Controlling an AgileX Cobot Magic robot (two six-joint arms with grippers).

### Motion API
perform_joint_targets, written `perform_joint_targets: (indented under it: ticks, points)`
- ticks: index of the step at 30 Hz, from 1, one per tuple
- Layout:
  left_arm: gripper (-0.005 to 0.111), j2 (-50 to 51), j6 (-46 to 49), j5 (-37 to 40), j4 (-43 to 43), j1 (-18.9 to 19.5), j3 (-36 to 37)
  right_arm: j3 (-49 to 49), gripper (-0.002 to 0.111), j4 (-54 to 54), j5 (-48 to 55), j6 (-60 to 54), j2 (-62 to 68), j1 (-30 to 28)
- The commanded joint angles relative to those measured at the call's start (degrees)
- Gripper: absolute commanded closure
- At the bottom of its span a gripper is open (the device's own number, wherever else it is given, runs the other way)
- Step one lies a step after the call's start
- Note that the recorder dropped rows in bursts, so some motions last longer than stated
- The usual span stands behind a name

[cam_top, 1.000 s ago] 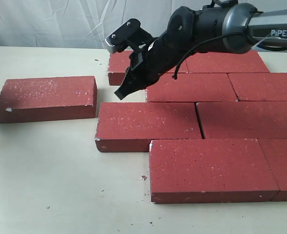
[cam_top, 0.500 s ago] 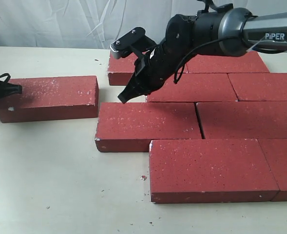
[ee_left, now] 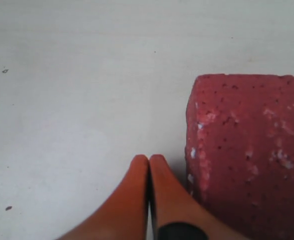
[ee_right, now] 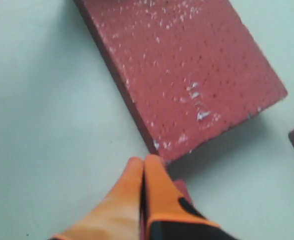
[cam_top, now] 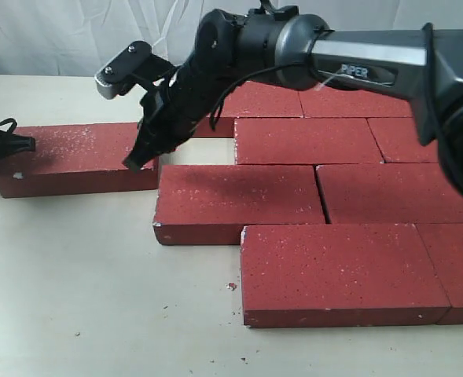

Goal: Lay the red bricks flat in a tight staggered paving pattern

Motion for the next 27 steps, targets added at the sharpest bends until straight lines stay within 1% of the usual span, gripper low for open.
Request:
perform_joint_targets:
  ticks: [1,4,7,16,20,22,27]
  points:
    - [0.107,-0.19,-0.02,-0.86,-0.17,-0.24,-0.42,-9.56,0.109,0.24,6.26,1.36,6.34,0.23]
    - [0.107,-0.19,-0.02,-0.86,-0.17,-0.24,-0.42,-10.90,0.109,3.50,9.65,1.07,8.54,0.75]
    - [0.107,-0.19,-0.02,-1.56,-0.26,-0.24,-0.42,-10.90,0.109,5.64,11.31,-3.64,9.59,1.73]
    - [0.107,-0.19,-0.02,-2.17,-0.65,-0.35,-0.42,-10.90,0.109,5.23,3.62,-4.73,11.41,2.35]
    - [0.107,-0.19,-0.12,-4.08,-0.24,-3.49,-0.42,-10.90,0.109,5.43,-0.83,-4.73,12.55,2.35]
    - [0.107,-0.19,0.00,-6.00,-0.24,-4.27,-0.42,-10.90,0.109,5.58,-1.07,-3.86,12.55,2.35]
    - [0.107,-0.19,0.00,-6.53,-0.24,-4.89,-0.42,-10.90,0.109,5.58,-0.27,-3.86,12.55,2.39]
